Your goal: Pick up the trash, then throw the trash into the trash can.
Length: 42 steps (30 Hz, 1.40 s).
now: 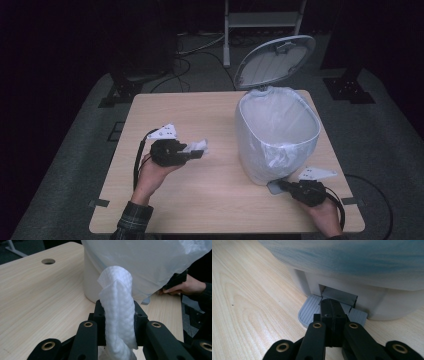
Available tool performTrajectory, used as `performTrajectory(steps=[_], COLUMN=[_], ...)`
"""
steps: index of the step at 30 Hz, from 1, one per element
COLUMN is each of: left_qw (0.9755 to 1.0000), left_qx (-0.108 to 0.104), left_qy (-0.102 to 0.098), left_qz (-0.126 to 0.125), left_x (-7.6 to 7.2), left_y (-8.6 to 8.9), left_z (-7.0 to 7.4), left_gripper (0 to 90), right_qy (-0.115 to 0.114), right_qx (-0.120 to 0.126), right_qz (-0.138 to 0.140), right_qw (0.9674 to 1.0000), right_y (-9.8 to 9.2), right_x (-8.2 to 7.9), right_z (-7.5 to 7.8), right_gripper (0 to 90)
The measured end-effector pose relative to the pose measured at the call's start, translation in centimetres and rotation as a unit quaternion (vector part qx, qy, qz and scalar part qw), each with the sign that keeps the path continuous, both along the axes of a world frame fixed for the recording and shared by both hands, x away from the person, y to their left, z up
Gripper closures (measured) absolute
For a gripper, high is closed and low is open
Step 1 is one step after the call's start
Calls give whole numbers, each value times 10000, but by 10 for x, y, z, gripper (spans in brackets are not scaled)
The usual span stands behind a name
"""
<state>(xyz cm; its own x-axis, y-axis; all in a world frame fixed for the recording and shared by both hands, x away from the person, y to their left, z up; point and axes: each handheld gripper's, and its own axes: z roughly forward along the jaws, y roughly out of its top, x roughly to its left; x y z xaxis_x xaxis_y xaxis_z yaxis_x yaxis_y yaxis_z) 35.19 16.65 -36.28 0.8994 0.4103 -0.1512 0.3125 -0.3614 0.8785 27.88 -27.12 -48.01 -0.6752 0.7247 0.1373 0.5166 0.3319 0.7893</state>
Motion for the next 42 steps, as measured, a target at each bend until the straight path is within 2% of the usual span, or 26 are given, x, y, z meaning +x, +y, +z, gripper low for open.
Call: performTrajectory(steps=[11, 24, 42], left_qw=[9993, 9963, 9926], left_qx=[-229, -574, -765], left_qy=[-85, -195, -313], left_qz=[-287, -616, -892], left_x=[-6, -7, 0], left_y=[-7, -18, -33], left_z=[22, 53, 85], left_gripper=[724, 725, 725], right_qy=[13, 16, 19], right_qx=[2, 12, 21], right_qz=[9, 16, 13], right_qw=[10000, 10000, 10000], right_y=[0, 0, 0], right_x=[0, 1, 1], right_z=[0, 0, 0], right_gripper=[900, 900, 900])
